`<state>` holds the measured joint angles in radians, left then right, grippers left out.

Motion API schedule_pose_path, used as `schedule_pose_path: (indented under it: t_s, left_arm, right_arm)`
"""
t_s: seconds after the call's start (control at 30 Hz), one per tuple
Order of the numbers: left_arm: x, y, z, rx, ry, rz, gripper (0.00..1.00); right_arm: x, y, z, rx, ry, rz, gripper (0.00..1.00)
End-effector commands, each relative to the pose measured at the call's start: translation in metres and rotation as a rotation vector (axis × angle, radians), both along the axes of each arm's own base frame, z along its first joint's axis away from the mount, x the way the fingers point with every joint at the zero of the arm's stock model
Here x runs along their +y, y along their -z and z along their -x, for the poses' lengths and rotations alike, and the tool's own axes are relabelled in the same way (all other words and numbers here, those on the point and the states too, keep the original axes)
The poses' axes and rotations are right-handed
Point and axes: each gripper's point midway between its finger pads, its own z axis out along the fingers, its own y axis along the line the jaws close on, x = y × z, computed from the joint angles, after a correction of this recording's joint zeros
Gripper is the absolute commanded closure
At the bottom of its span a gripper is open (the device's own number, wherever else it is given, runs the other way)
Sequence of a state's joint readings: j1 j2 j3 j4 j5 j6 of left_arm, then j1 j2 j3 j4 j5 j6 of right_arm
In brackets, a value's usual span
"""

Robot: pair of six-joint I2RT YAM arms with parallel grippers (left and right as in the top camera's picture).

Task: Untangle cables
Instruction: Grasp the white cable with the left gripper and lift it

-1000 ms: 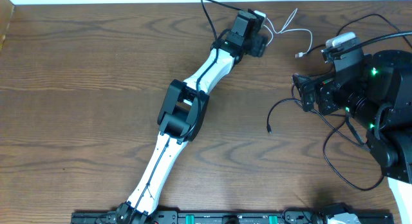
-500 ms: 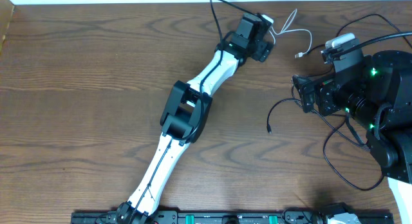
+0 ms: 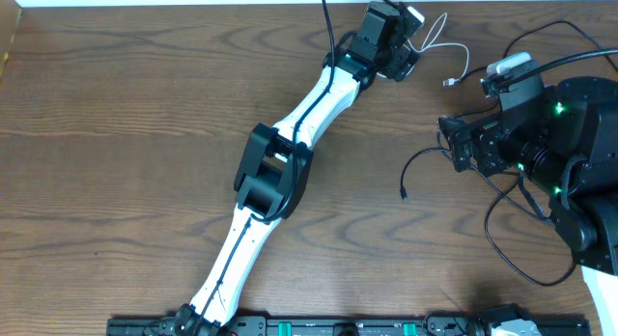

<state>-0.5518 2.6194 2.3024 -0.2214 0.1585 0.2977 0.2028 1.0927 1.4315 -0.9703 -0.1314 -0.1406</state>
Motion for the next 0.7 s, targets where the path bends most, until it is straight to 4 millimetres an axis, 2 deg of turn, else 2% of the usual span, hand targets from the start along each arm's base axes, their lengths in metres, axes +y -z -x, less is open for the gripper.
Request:
schedule_pose_path:
  t_s: [0.0,0.1,0.23,0.4,0.5,0.67]
  left_arm:
    - [0.001,-0.006,-0.002,-0.067,0.07,-0.065,0.14]
    - [0.005,0.007,-0.004,-0.092,0.112,-0.126,0.17]
    - [0.02,0.018,-0.014,-0.092,0.078,-0.15,0.17]
    - [0.038,0.054,-0.02,-0.026,0.037,-0.159,0.17]
    - [0.039,0.062,-0.019,0.004,0.013,-0.138,0.18]
    - [0.038,0.066,-0.021,0.021,-0.023,-0.096,0.17]
  right_arm:
    - [0.003,-0.007,0.003,-0.02,-0.022,0.003,0.01]
    - [0.003,-0.006,0.004,-0.014,-0.023,0.004,0.01]
    - [0.003,-0.005,0.004,-0.009,-0.024,0.004,0.01]
    - [0.003,-0.005,0.004,-0.01,-0.025,0.003,0.01]
    - [0.003,-0.006,0.004,-0.012,-0.024,0.003,0.01]
    - [0.003,-0.006,0.004,-0.012,-0.024,0.003,0.01]
